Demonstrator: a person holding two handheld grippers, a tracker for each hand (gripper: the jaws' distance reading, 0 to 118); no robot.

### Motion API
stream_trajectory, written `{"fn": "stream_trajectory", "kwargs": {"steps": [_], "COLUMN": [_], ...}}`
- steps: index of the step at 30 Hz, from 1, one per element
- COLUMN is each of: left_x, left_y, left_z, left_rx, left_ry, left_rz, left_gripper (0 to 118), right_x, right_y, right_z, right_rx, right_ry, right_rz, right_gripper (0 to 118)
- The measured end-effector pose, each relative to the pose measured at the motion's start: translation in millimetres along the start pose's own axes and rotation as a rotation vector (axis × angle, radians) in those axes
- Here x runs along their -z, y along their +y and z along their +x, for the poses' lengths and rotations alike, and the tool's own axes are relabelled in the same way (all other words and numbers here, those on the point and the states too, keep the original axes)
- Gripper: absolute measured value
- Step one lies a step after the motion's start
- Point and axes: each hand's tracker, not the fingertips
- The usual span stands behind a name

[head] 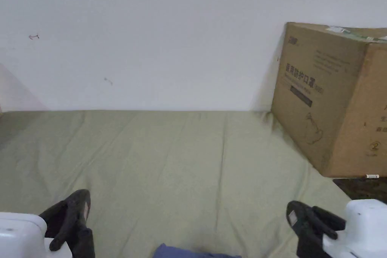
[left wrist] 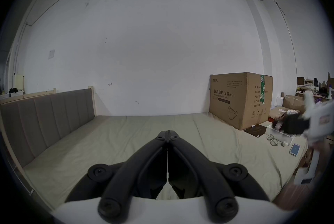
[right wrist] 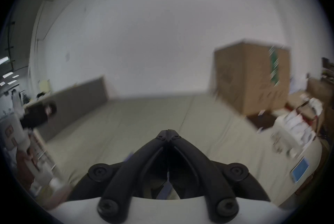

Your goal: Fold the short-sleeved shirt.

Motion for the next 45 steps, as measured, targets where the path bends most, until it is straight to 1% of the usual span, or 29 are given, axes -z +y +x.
{"fn": "stream_trajectory", "kwargs": {"steps": [2, 5, 8, 9, 11, 12, 14, 15, 16, 17, 19, 20, 21, 22, 23, 26, 27, 28, 30, 31, 34, 35, 36, 37, 38, 39, 40, 42, 45], "left_x": [2, 7, 22, 28, 42, 50, 68, 79, 88, 100, 122, 132, 146, 158, 169, 207, 218, 215, 226, 233, 235, 235, 231, 230, 229, 228, 226, 227, 211], "left_y": [-6, -22, -41, -49, -63, -72, -94, -107, -119, -132, -155, -166, -177, -188, -197, -236, -248, -258, -252, -257, -277, -280, -283, -284, -288, -299, -290, -269, -226], "left_z": [-5, -12, -26, -33, -51, -63, -86, -97, -105, -112, -120, -118, -115, -113, -113, -98, -86, -71, -61, -58, -50, -51, -54, -58, -56, -55, -54, -45, -56], "left_rx": [-0.008, -0.005, -0.059, -0.090, -0.167, -0.230, -0.393, -0.492, -0.567, -0.649, -0.775, -0.812, -0.831, -0.854, -0.916, -0.965, -0.949, -0.940, -0.915, -0.966, -1.217, -1.225, -1.190, -1.117, -0.995, -0.904, -1.099, -0.972, -0.911], "left_ry": [-0.012, -0.018, -0.065, -0.070, -0.103, -0.142, -0.213, -0.268, -0.321, -0.394, -0.528, -0.576, -0.640, -0.709, -0.754, -0.746, -0.746, -0.777, -0.897, -0.907, -0.995, -0.984, -0.958, -0.887, -0.757, -0.661, -0.772, -0.709, -0.754], "left_rz": [-0.032, -0.105, -0.230, -0.269, -0.353, -0.401, -0.494, -0.547, -0.582, -0.612, -0.676, -0.702, -0.746, -0.782, -0.777, -0.977, -1.039, -1.059, -0.953, -0.964, -0.955, -0.943, -0.942, -0.952, -1.015, -1.084, -0.990, -1.062, -0.980], "left_gripper": [0, 0, 0, 0, 0, 0, 1, 5, 18, 18, 31, 69, 100, 118, 115, 118, 118, 118, 118, 118, 118, 109, 82, 28, 13, 13, 13, 14, 14], "right_x": [36, 89, 136, 146, 156, 158, 154, 155, 157, 156, 157, 157, 157, 157, 157, 157, 156, 156, 157, 157, 159, 159, 158, 159, 159, 158, 158, 150, 126], "right_y": [-23, -69, -107, -118, -132, -136, -136, -134, -132, -131, -129, -128, -128, -128, -128, -130, -130, -130, -131, -131, -130, -131, -131, -131, -131, -131, -131, -124, -97], "right_z": [-4, -4, 12, 17, 25, 29, 34, 34, 34, 33, 32, 32, 31, 30, 30, 32, 33, 34, 36, 37, 40, 41, 42, 43, 43, 44, 42, 36, 27], "right_rx": [-0.002, -0.026, 0.155, 0.188, 0.163, 0.160, 0.153, 0.142, 0.123, 0.104, 0.068, 0.052, 0.042, 0.036, 0.034, 0.030, 0.030, 0.035, 0.065, 0.082, 0.129, 0.140, 0.151, 0.158, 0.163, 0.187, 0.186, 0.175, 0.185], "right_ry": [0.055, 0.115, 0.124, 0.117, 0.090, 0.109, 0.148, 0.154, 0.163, 0.169, 0.181, 0.184, 0.184, 0.184, 0.183, 0.194, 0.199, 0.203, 0.205, 0.203, 0.202, 0.202, 0.204, 0.204, 0.204, 0.228, 0.200, 0.169, 0.174], "right_rz": [-0.225, -0.394, -0.541, -0.586, -0.633, -0.629, -0.602, -0.605, -0.618, -0.623, -0.634, -0.636, -0.637, -0.638, -0.639, -0.635, -0.632, -0.630, -0.632, -0.636, -0.645, -0.647, -0.648, -0.649, -0.650, -0.644, -0.648, -0.620, -0.488], "right_gripper": [0, 0, 0, 0, 0, 0, 0, 0, 0, 0, 0, 0, 0, 0, 0, 0, 0, 0, 0, 0, 0, 0, 0, 0, 0, 0, 0, 0, 0]}}
